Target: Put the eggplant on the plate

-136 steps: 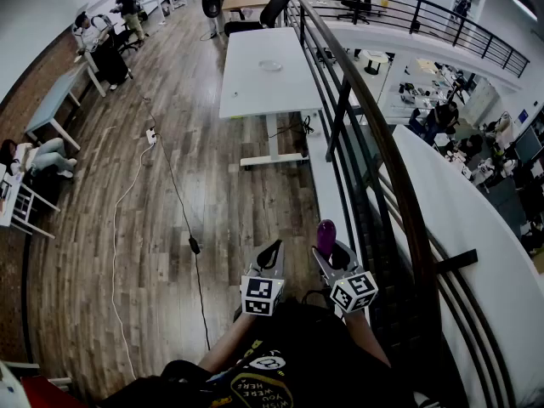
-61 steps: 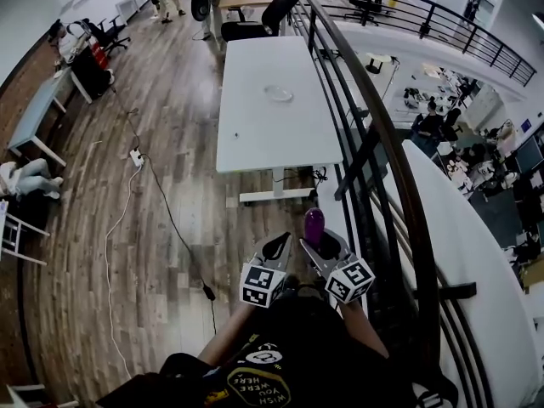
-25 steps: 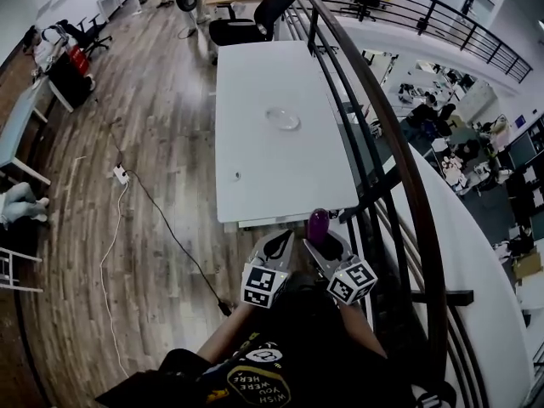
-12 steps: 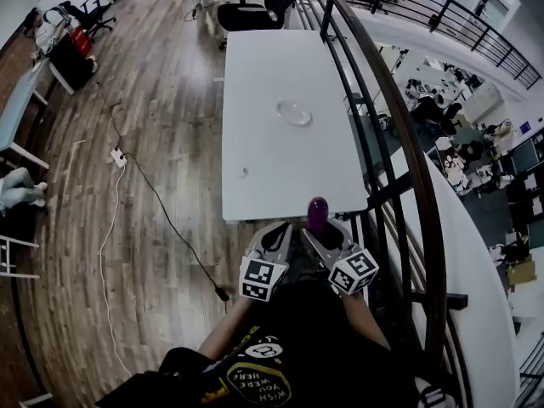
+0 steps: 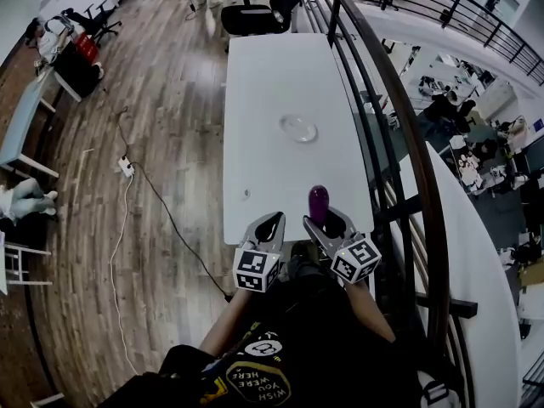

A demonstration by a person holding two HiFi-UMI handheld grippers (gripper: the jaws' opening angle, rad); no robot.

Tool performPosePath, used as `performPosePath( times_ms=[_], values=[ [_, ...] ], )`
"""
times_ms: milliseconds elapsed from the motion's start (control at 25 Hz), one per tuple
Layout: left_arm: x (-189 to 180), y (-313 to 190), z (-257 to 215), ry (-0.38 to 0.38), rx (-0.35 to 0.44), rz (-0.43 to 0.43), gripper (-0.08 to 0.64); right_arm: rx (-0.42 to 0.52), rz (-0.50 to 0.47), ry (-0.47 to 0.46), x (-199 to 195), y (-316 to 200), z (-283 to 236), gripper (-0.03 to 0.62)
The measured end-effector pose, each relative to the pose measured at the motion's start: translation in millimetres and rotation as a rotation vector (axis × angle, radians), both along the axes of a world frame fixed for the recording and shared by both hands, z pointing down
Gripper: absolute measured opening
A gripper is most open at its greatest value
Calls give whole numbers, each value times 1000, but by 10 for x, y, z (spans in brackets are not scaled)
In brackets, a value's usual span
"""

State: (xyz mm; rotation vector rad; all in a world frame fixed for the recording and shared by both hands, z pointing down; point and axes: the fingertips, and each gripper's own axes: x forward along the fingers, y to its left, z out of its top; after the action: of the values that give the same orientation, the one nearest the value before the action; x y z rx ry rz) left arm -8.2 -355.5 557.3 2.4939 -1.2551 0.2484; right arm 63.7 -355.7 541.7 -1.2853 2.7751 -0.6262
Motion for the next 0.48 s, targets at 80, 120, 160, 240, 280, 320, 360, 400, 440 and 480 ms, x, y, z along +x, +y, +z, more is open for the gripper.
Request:
performPosePath(
  times_ms=[80, 120, 160, 240, 280, 320, 360, 400, 440, 480],
  values=[
    [114, -249, 1, -7, 9, 1, 6, -2, -5, 1, 100, -215, 36, 201],
    [168, -373, 6, -11, 10, -1, 6, -8, -8, 0, 148, -325, 54, 201],
    [213, -488, 15, -17, 9, -3, 6, -16, -11, -2, 185, -429, 69, 201],
    [275, -681, 48, -28, 4, -14, 6, -26, -28, 0, 234, -600, 100, 201],
    [299, -764, 59, -36, 5, -20, 6, -27, -40, 7, 255, -678, 114, 201],
    [323, -842, 61, -46, 7, -25, 6, -26, -52, 14, 281, -756, 119, 201],
    [347, -914, 58, -55, 8, -28, 6, -24, -62, 20, 312, -836, 121, 201],
    [371, -984, 54, -65, 8, -30, 6, -24, -68, 27, 348, -920, 128, 201],
    [392, -1056, 54, -73, 5, -31, 6, -26, -71, 37, 387, -1012, 147, 201],
    [404, -1125, 61, -76, -2, -31, 6, -31, -72, 52, 428, -1109, 185, 201]
  ],
)
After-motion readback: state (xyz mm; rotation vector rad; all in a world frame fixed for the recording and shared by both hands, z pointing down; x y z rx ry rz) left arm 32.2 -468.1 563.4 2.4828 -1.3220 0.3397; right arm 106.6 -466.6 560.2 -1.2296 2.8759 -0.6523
